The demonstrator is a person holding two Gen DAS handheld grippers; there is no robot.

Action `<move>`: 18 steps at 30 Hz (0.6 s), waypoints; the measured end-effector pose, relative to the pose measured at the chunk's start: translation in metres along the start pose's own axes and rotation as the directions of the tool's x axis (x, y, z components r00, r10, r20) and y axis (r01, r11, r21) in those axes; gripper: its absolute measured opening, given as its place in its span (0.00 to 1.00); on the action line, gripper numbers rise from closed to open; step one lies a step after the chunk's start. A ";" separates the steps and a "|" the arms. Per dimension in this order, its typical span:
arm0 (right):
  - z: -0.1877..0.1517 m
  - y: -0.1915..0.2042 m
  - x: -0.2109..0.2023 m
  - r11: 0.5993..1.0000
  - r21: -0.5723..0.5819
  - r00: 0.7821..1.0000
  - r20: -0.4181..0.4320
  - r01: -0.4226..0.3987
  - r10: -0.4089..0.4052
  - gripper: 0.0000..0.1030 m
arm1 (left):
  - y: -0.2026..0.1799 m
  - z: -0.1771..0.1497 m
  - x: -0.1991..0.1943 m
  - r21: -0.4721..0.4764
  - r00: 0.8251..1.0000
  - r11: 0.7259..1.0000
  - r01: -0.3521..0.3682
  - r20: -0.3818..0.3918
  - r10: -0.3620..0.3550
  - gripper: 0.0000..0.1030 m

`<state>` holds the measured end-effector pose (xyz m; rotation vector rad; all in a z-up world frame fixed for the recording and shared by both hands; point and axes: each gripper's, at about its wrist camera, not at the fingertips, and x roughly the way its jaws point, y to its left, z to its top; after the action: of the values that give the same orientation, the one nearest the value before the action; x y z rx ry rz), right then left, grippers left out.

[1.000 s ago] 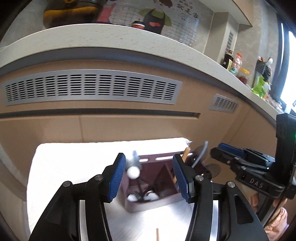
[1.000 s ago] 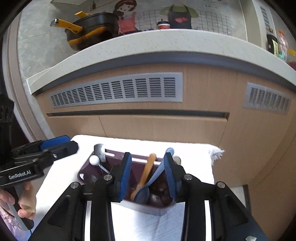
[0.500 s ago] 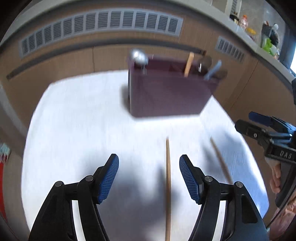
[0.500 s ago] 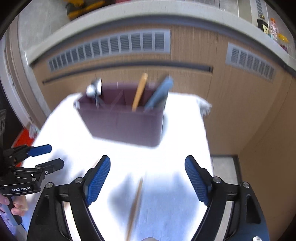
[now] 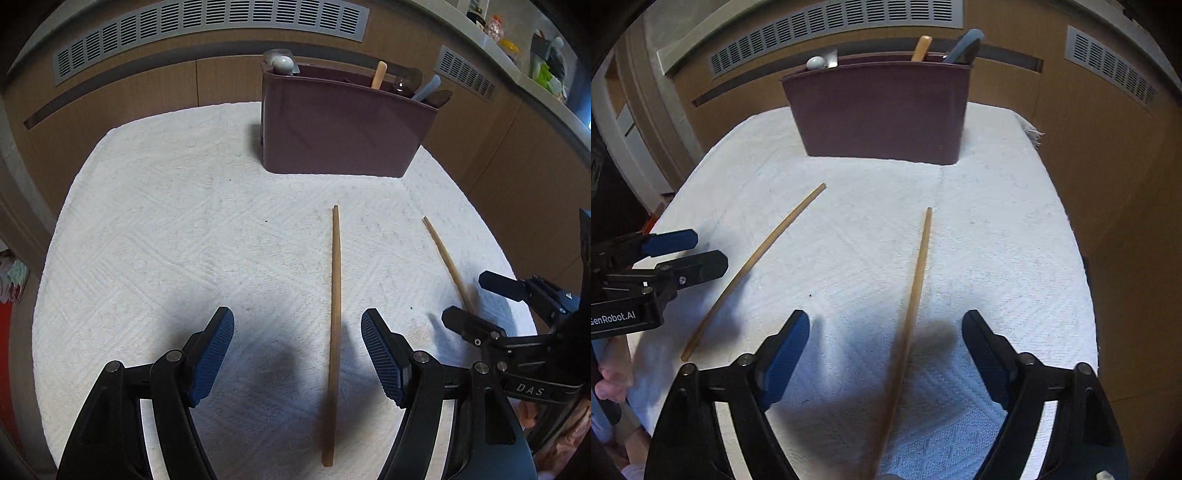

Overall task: Organize utensils
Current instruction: 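Grasp one wooden chopstick with the left tool while the right tool grasps the other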

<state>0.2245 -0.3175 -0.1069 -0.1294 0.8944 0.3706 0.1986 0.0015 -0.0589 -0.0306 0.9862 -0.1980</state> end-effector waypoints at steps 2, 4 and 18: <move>0.002 -0.006 0.003 1.000 0.016 1.000 -0.014 0.003 -0.003 0.48 | -0.002 0.002 0.001 0.008 1.000 1.000 -0.003 -0.003 0.003 0.70; 0.004 -0.009 0.005 1.000 0.027 1.000 -0.014 -0.001 0.001 0.43 | -0.004 0.002 0.002 0.018 1.000 1.000 -0.008 -0.006 0.009 0.70; 0.011 -0.013 0.007 0.999 -0.043 1.000 -0.020 -0.022 0.021 0.06 | -0.012 0.010 -0.003 0.094 0.998 0.994 0.057 -0.016 -0.056 0.67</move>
<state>0.2413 -0.3250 -0.1059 -0.1631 0.9079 0.4092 0.2034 -0.0104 -0.0498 0.0294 0.9893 -0.2973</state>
